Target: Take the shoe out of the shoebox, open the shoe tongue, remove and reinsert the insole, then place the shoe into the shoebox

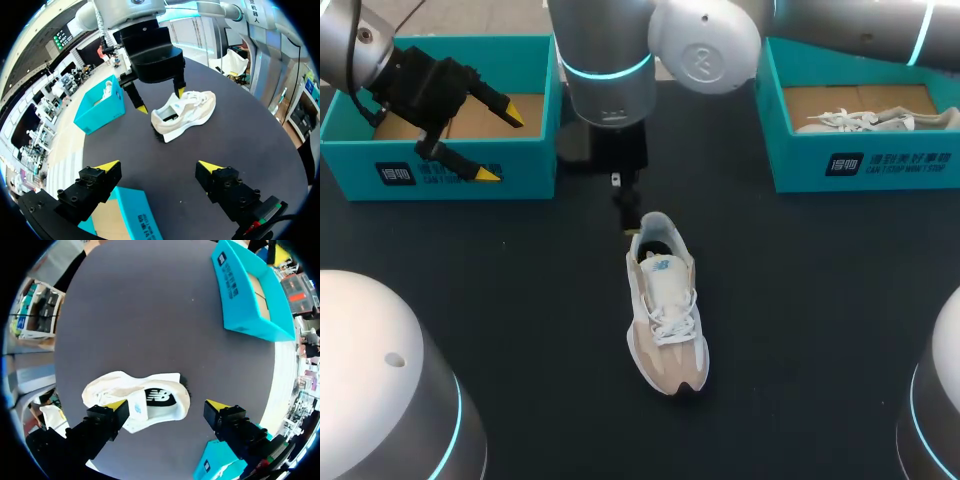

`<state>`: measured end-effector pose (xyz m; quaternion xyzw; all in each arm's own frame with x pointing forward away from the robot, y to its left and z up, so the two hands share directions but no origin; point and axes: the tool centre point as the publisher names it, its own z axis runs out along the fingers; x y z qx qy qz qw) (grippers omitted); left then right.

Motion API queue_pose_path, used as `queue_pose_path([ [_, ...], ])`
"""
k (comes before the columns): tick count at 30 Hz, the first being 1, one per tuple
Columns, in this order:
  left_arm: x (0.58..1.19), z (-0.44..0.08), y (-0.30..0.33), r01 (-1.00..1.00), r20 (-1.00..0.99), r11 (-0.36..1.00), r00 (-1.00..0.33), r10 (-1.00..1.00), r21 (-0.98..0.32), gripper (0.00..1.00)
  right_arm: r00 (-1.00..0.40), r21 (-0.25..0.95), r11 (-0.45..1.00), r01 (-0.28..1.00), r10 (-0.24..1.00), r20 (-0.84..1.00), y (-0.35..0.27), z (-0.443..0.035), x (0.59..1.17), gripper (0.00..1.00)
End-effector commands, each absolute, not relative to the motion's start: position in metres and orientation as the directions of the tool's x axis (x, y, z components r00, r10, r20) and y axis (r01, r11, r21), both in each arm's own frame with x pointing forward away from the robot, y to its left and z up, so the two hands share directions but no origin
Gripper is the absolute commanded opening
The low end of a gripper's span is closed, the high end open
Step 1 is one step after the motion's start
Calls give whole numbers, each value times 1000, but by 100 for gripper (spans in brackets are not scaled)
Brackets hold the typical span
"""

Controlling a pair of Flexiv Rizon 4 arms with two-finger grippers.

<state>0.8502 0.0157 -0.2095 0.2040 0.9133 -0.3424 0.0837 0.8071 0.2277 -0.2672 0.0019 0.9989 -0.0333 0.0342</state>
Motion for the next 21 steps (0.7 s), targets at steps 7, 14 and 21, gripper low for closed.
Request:
queue_pose_path([
  [7, 849, -209, 16, 430, -293, 685, -903, 315, -589, 100, -986, -60, 997, -57, -66, -156, 217, -300, 822, 100],
  [14, 849, -209, 16, 430, -293, 685, -903, 315, -589, 100, -981, -59, 995, -74, -84, -177, 204, -327, 826, 100],
  [21, 849, -209, 16, 430, -293, 685, -903, 315, -589, 100, -985, -76, 995, -65, -76, -153, 189, -347, 836, 93],
])
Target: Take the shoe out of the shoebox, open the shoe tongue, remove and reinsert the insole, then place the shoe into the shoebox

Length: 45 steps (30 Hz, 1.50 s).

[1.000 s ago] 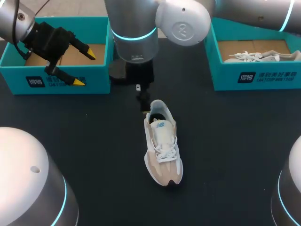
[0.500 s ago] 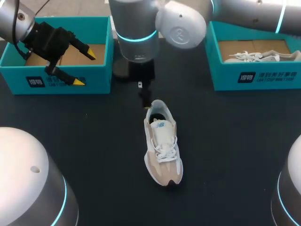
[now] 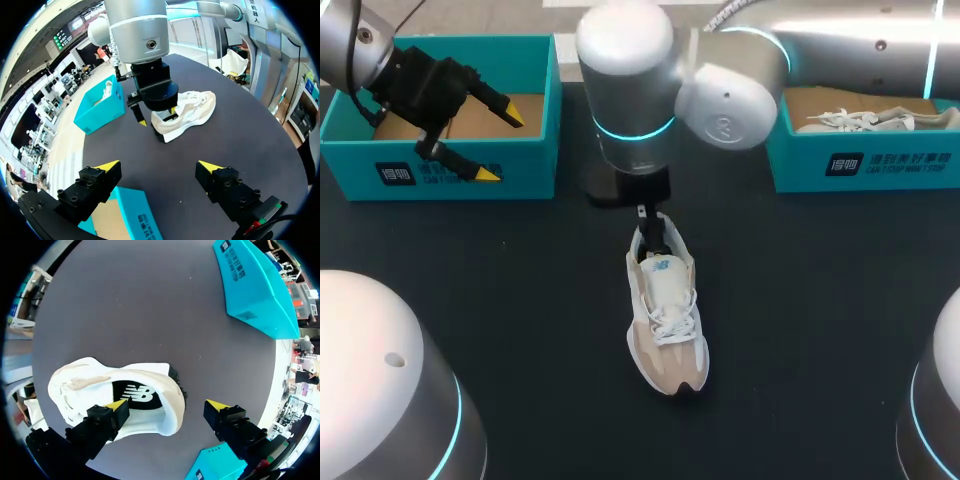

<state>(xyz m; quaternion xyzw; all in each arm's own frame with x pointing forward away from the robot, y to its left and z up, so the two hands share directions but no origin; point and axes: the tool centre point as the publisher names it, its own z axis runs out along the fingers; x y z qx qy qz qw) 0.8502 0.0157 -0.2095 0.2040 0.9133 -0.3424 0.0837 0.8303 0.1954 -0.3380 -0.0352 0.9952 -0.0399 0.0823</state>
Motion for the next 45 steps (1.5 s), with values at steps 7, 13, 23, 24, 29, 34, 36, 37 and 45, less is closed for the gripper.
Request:
queue_pose_path([
  [7, 849, -209, 16, 430, -293, 685, -903, 315, -589, 100, -986, -72, 996, -54, -65, -156, 182, -353, 846, 71],
  [13, 849, -209, 16, 430, -293, 685, -903, 315, -589, 100, -986, -74, 995, -68, -79, -149, 186, -360, 847, 62],
  [23, 849, -209, 16, 430, -293, 685, -903, 315, -589, 100, -989, -66, 997, -47, -56, -138, 192, -368, 846, 47],
  [24, 849, -209, 16, 430, -293, 685, -903, 315, -589, 100, -989, -69, 997, -47, -56, -138, 192, -369, 847, 43],
  [29, 849, -209, 16, 430, -293, 685, -903, 315, -589, 100, -990, -80, 996, -46, -57, -133, 193, -373, 846, 31],
  [34, 849, -209, 16, 430, -293, 685, -903, 315, -589, 100, -988, -109, 994, -23, -39, -152, 194, -378, 845, 0],
  [36, 849, -209, 16, 430, -293, 685, -903, 315, -589, 100, -986, -108, 994, 3, -15, -163, 194, -380, 845, 0],
  [37, 849, -209, 16, 430, -293, 685, -903, 315, -589, 100, -986, -112, 994, 13, -6, -166, 194, -381, 845, 0],
  [45, 849, -209, 16, 430, -293, 685, -903, 315, -589, 100, -979, -116, 991, 67, 43, -199, 192, -374, 845, 0],
])
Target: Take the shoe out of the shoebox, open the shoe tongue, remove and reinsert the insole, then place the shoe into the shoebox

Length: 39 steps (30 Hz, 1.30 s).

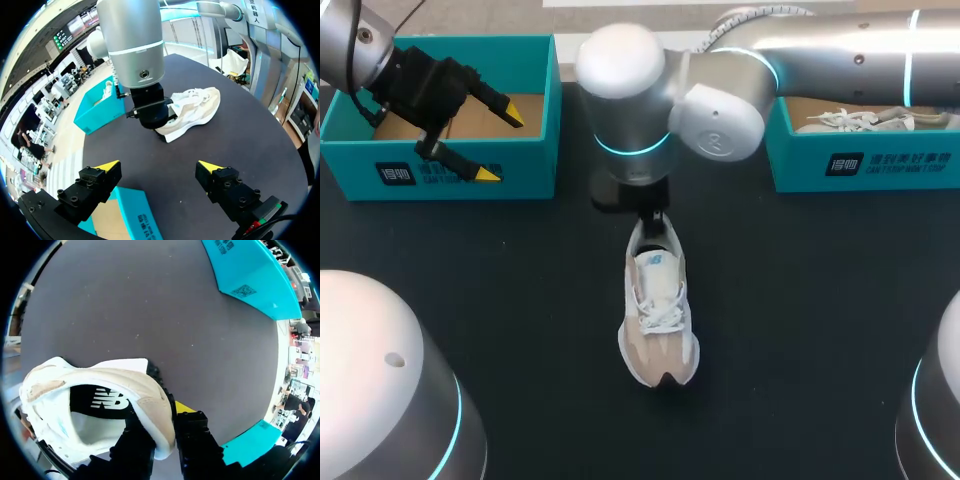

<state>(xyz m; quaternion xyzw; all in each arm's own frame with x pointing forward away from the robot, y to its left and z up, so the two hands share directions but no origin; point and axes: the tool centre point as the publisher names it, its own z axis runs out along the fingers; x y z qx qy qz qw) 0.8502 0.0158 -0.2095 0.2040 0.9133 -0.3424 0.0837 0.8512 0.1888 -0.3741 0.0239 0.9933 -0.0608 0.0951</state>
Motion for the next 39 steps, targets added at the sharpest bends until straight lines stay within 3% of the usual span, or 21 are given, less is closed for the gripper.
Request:
queue_pose_path([
  [1, 849, -209, 16, 430, -293, 685, -903, 315, -589, 100, -980, -113, 991, 67, 44, -195, 192, -370, 844, 0],
  [10, 849, -209, 16, 430, -293, 685, -903, 315, -589, 100, -977, -120, 991, 65, 39, -211, 190, -332, 841, 0],
  [27, 849, -209, 16, 430, -293, 685, -903, 315, -589, 100, -973, -165, 986, -16, -54, -226, 199, -190, 821, 0],
  [39, 849, -209, 16, 430, -293, 685, -903, 315, -589, 100, -963, -118, 992, -47, -76, -258, 200, -117, 822, 0],
])
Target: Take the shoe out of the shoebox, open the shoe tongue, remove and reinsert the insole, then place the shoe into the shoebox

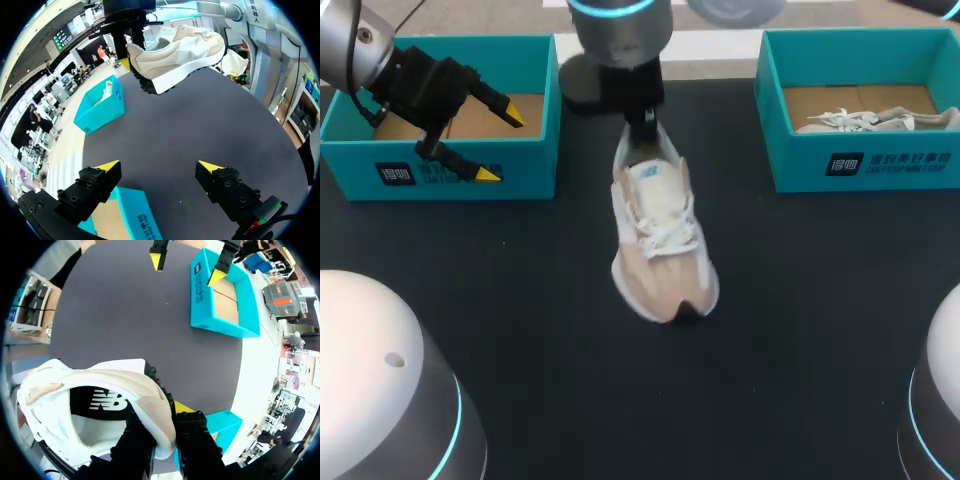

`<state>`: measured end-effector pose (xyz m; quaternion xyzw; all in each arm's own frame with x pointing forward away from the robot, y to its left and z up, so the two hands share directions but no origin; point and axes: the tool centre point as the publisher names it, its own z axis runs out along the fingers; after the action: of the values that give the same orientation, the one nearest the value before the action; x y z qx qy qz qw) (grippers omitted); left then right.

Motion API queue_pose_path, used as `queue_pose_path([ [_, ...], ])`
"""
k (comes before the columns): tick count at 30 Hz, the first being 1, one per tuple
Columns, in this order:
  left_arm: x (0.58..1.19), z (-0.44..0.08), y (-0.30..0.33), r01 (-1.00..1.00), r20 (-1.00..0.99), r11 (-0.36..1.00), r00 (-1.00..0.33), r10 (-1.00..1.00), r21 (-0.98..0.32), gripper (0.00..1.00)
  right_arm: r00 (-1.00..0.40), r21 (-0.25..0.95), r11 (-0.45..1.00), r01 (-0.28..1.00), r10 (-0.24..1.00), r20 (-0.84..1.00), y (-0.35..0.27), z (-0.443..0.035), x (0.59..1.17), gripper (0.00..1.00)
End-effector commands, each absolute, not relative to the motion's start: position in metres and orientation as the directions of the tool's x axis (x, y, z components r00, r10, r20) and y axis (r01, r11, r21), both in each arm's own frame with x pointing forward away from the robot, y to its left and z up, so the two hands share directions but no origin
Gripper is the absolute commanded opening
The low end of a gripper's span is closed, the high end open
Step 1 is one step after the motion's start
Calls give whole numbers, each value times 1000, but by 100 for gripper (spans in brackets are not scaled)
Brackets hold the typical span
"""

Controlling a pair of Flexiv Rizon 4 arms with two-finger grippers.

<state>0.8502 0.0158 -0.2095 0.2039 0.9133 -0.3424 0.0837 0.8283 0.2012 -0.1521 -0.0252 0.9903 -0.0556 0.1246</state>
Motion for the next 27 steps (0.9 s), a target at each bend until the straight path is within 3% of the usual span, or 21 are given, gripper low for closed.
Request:
queue_pose_path([
  [1, 849, -209, 16, 430, -293, 685, -903, 315, -589, 100, -959, -121, 991, -51, -82, -270, 201, -109, 822, 0],
  [9, 849, -209, 16, 430, -293, 685, -903, 315, -589, 100, -944, -126, 990, -65, -102, -315, 204, -82, 823, 0],
  [27, 849, -209, 16, 430, -293, 685, -903, 315, -589, 100, -943, -125, 990, -68, -104, -317, 204, -81, 822, 0],
])
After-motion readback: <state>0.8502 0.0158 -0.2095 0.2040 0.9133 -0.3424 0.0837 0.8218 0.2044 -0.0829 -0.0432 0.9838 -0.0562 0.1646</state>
